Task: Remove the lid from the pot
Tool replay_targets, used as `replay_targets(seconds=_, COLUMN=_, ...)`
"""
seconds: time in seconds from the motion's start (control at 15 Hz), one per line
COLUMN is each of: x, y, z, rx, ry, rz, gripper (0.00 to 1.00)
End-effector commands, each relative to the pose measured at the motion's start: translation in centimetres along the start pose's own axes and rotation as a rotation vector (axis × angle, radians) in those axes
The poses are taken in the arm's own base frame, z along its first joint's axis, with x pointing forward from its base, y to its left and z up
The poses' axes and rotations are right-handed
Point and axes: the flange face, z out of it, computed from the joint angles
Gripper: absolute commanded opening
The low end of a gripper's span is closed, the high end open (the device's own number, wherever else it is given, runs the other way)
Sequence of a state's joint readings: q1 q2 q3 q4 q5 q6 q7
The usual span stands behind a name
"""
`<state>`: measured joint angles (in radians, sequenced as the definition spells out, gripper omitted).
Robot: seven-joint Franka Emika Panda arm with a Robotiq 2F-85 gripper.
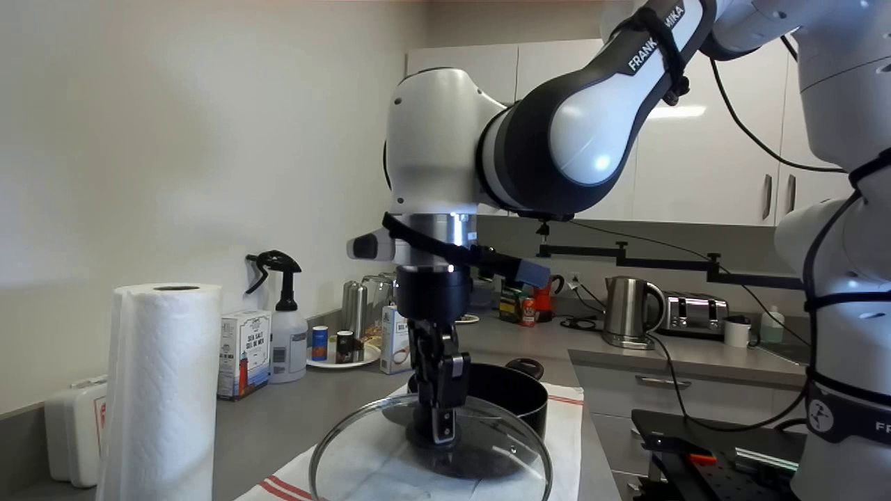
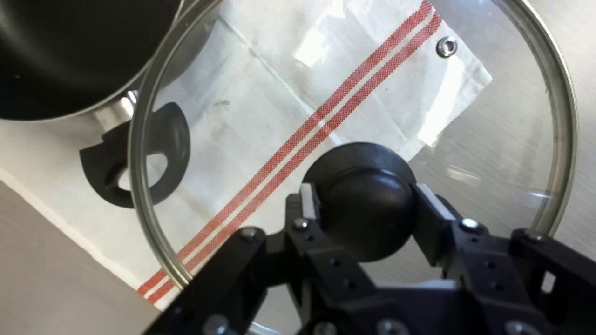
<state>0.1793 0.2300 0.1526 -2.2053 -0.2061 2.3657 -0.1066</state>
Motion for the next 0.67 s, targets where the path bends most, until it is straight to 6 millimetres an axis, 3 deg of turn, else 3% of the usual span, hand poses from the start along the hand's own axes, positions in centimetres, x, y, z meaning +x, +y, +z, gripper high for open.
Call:
replay_targets(seconds=0.0, x=1.9, y=-0.6, z=-0.9, rx=-0.018, ry=-0.006, rz=-0.068, gripper=0.25)
replay_targets(seconds=0.6, x=2.8, y=-1.8, z=0.1, rx=0.007, ry=-0.002, rz=-0.147, gripper=0.25)
